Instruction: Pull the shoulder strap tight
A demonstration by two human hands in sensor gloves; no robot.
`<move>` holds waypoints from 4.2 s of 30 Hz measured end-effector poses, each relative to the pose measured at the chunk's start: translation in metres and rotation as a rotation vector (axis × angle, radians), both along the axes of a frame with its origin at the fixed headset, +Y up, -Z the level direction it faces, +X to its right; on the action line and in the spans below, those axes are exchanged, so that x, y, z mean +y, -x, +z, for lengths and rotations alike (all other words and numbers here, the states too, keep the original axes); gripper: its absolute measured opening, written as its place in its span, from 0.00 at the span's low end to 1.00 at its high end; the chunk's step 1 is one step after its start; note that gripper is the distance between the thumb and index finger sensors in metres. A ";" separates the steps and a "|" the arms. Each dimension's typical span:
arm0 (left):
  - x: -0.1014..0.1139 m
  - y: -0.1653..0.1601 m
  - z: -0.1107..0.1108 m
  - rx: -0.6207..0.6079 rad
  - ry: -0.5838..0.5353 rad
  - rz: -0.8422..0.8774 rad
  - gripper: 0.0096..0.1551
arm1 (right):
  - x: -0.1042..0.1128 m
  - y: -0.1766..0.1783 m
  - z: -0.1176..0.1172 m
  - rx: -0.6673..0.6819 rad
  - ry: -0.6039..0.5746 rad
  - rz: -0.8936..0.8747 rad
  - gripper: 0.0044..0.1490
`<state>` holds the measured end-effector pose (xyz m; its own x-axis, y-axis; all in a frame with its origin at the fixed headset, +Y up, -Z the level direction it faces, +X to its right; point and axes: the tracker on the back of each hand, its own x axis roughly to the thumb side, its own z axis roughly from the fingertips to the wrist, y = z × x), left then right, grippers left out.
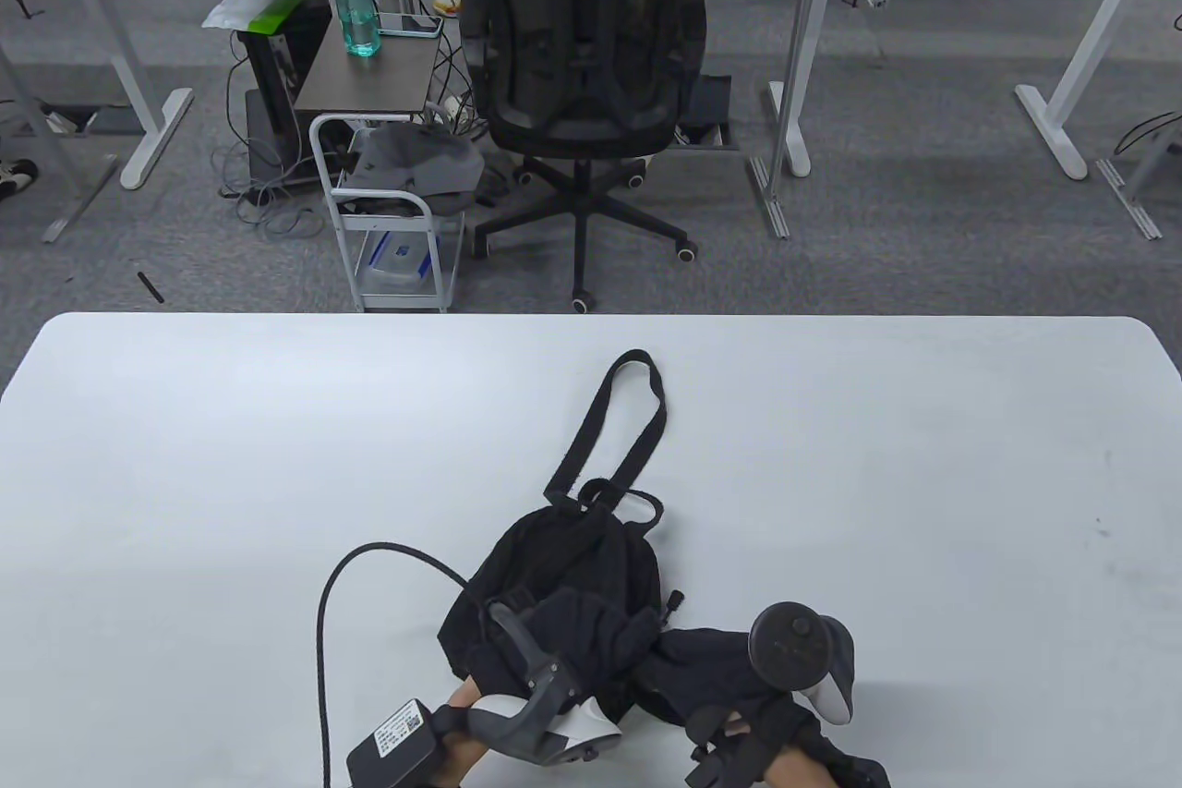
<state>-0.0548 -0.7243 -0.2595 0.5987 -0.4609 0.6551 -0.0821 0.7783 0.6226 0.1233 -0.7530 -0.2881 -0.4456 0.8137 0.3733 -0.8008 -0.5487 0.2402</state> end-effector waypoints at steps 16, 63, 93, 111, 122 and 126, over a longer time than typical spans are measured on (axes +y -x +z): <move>-0.009 0.018 -0.025 0.066 0.074 -0.015 0.37 | -0.001 -0.002 -0.005 0.001 0.042 0.054 0.23; -0.011 0.014 -0.020 0.059 0.052 -0.008 0.37 | 0.001 -0.004 -0.005 0.035 -0.003 0.019 0.23; -0.009 0.016 -0.021 0.070 0.075 0.036 0.37 | -0.005 -0.009 -0.009 0.031 0.049 0.014 0.25; -0.017 0.014 -0.023 0.028 0.095 0.007 0.37 | -0.006 -0.005 -0.010 0.062 0.061 0.017 0.23; -0.004 0.017 -0.012 0.022 0.084 0.078 0.37 | -0.008 -0.011 -0.009 0.026 0.053 -0.029 0.26; -0.002 0.002 0.003 -0.028 0.049 0.085 0.37 | -0.007 -0.006 -0.007 0.058 0.050 -0.066 0.27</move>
